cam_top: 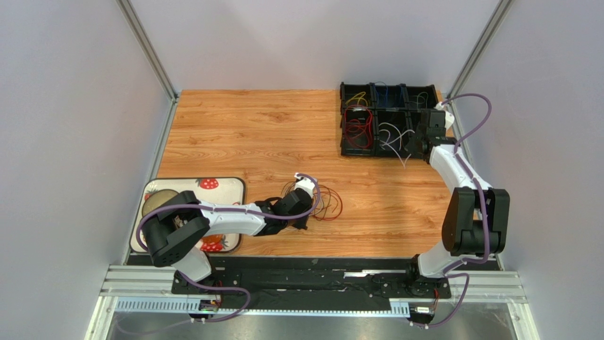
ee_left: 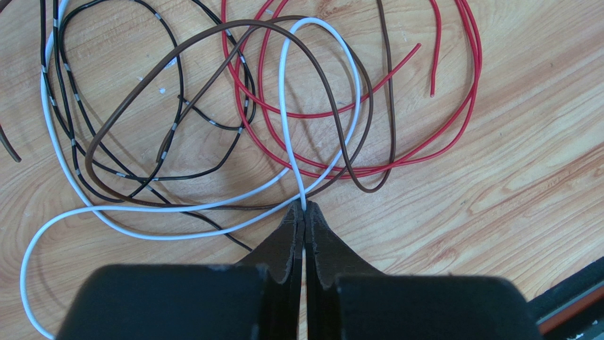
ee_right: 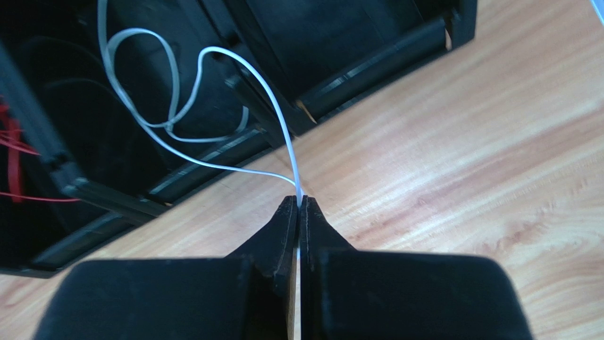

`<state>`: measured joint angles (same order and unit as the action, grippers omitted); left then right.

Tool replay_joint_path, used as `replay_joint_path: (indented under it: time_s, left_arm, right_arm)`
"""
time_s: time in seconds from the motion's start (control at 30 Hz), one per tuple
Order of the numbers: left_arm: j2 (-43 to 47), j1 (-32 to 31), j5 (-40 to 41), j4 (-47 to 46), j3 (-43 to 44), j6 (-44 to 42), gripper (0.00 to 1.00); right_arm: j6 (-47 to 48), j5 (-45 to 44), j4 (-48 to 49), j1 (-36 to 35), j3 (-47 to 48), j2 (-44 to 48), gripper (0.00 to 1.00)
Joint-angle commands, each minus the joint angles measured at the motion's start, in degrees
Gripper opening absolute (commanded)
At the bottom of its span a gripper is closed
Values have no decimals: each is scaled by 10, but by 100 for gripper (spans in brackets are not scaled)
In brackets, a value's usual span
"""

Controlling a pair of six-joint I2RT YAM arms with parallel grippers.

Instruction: Untangle the cables

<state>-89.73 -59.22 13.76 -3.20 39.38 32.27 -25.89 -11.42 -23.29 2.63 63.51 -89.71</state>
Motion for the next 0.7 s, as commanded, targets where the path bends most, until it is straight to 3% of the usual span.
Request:
replay_joint_path:
  time_s: [0.0, 0.4, 0.67]
  left_arm:
    - [-10, -1, -8, 14, -7, 2, 0]
    - [-11, -1, -6, 15, -5, 4, 0]
    - [-15, -1, -5, 16, -4, 5, 0]
  right_arm:
    - [12, 58, 32, -18, 63, 8, 0]
    - [36, 147, 80, -20, 209, -128, 0]
    - [76, 163, 156, -18, 206, -198, 0]
